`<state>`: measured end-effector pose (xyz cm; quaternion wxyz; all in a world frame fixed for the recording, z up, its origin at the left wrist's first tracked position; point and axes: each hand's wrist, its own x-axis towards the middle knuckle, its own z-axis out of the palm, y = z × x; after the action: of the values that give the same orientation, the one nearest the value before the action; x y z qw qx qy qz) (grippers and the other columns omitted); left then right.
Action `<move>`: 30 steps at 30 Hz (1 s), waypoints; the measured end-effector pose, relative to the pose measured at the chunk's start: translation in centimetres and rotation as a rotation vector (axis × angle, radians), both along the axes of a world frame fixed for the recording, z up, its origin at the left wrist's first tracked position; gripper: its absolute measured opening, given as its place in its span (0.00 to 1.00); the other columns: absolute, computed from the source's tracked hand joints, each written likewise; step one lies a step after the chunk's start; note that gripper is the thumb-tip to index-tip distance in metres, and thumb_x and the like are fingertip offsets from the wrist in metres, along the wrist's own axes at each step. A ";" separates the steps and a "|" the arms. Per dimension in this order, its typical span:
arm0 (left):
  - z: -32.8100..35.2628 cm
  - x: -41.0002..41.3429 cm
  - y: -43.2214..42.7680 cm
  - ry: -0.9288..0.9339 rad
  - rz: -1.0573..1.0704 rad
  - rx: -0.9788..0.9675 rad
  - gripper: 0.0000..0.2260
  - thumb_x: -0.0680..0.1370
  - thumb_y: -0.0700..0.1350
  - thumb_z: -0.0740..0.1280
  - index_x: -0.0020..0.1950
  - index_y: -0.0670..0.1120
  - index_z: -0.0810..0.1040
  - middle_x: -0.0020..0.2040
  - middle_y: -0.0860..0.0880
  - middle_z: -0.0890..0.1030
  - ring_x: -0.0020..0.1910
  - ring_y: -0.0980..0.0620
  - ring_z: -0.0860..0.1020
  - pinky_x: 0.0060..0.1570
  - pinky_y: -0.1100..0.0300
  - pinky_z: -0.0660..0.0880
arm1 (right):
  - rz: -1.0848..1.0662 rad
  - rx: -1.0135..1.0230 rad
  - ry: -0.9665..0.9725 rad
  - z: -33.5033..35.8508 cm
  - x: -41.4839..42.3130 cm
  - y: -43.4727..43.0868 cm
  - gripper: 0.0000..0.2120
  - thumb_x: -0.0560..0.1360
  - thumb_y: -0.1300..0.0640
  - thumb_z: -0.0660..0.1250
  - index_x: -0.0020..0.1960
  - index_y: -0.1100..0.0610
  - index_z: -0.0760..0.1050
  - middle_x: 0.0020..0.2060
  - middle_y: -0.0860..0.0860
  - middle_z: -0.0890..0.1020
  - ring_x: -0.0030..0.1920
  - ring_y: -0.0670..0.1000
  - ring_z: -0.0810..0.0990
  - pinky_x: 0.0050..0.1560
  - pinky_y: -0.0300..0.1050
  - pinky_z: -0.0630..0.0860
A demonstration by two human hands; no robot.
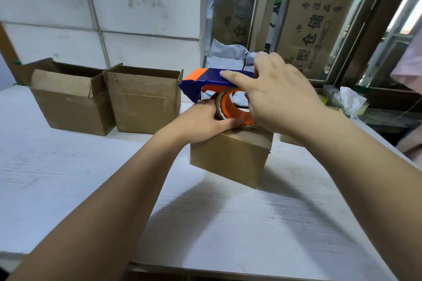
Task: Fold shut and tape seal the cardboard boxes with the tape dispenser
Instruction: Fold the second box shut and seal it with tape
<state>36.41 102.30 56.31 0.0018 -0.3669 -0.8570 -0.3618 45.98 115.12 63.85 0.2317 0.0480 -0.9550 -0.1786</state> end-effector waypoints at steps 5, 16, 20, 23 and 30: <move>-0.1 0.1 0.2 -0.006 0.061 -0.012 0.14 0.74 0.60 0.67 0.37 0.57 0.65 0.33 0.58 0.70 0.32 0.60 0.70 0.29 0.70 0.62 | 0.012 0.032 -0.029 0.6 -1.5 -3.0 0.14 0.78 0.61 0.55 0.64 0.60 0.64 0.54 0.58 0.71 0.54 0.59 0.71 0.43 0.49 0.65; -0.6 -0.1 0.4 0.002 0.078 -0.067 0.35 0.70 0.67 0.66 0.70 0.49 0.64 0.61 0.50 0.76 0.59 0.51 0.74 0.60 0.52 0.73 | 0.000 -0.372 -0.164 0.2 -4.0 -0.2 0.26 0.73 0.63 0.63 0.70 0.53 0.63 0.57 0.56 0.74 0.52 0.55 0.72 0.49 0.48 0.72; -0.6 0.4 0.4 -0.037 0.081 -0.056 0.44 0.71 0.65 0.67 0.78 0.53 0.46 0.73 0.48 0.67 0.70 0.48 0.67 0.68 0.49 0.67 | 0.053 -0.738 0.008 -1.3 -2.8 1.2 0.29 0.73 0.66 0.65 0.71 0.51 0.62 0.59 0.54 0.75 0.52 0.52 0.71 0.48 0.44 0.69; -0.8 0.3 0.5 -0.041 0.107 -0.065 0.45 0.70 0.68 0.66 0.78 0.53 0.47 0.74 0.49 0.65 0.71 0.47 0.66 0.68 0.48 0.67 | 0.027 -1.055 0.076 -2.8 -2.1 1.9 0.32 0.73 0.66 0.67 0.71 0.48 0.59 0.54 0.47 0.72 0.51 0.50 0.71 0.49 0.46 0.72; -0.5 0.9 0.8 -0.049 0.183 -0.116 0.50 0.64 0.74 0.63 0.78 0.52 0.51 0.75 0.49 0.64 0.71 0.47 0.67 0.66 0.48 0.70 | -0.026 -1.100 0.049 -2.4 -1.7 3.0 0.36 0.72 0.69 0.66 0.73 0.46 0.58 0.58 0.48 0.73 0.52 0.52 0.72 0.43 0.44 0.72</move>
<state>37.31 103.15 55.76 -0.0077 -0.2778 -0.9062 -0.3187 44.24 118.15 61.41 0.2428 -0.0963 -0.9022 0.3431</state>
